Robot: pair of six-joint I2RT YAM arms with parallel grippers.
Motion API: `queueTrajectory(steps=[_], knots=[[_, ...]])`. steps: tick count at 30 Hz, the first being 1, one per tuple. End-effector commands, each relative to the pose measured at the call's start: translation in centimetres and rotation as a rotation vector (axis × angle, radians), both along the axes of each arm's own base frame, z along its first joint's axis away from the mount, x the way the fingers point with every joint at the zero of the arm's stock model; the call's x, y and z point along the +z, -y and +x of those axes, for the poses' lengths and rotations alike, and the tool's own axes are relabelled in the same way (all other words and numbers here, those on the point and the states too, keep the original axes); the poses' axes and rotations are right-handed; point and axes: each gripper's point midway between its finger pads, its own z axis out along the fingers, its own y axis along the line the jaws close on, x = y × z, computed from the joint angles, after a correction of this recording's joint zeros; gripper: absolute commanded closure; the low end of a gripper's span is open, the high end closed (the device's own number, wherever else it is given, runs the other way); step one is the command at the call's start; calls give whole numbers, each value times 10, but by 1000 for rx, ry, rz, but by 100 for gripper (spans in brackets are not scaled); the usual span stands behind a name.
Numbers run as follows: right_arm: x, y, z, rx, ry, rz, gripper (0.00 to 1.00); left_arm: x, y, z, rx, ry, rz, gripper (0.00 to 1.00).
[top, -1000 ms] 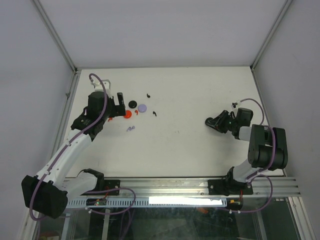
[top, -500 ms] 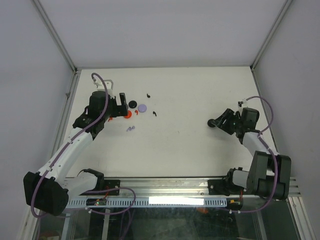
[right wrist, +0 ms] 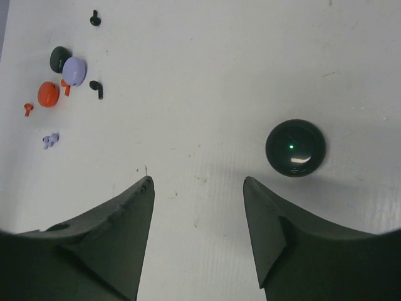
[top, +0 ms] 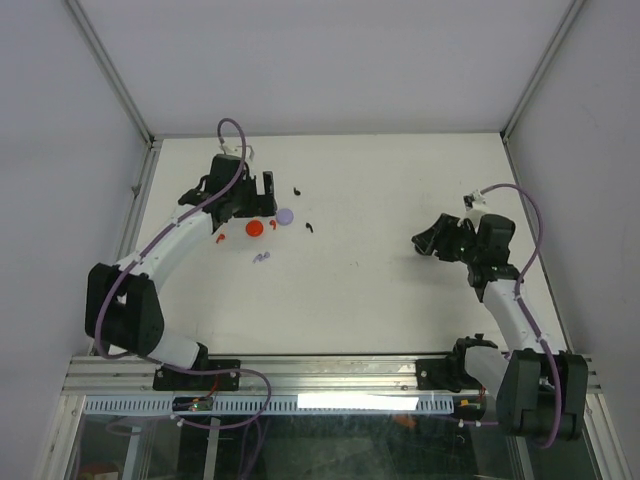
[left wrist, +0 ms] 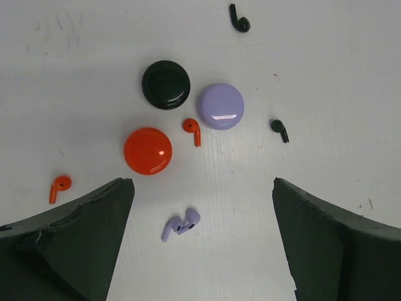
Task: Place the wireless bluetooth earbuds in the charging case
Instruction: Pick up the charging case at the center of the board.
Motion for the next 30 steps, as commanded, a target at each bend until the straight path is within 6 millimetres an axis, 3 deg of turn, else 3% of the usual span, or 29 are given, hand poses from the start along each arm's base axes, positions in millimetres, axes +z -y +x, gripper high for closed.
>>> queueTrajectory(steps=[1, 8, 17, 30], knots=[[22, -17, 3, 99, 141, -44, 38, -10, 19, 22, -8, -47, -36, 5], [26, -32, -3, 155, 181, -89, 38, -50, 42, 47, 30, -133, 24, 14], [27, -43, -9, 192, 194, -109, 38, -81, 62, 74, 39, -172, 115, 36], [28, -48, -11, 218, 203, -103, 38, -109, 57, 79, 59, -209, 222, 36]])
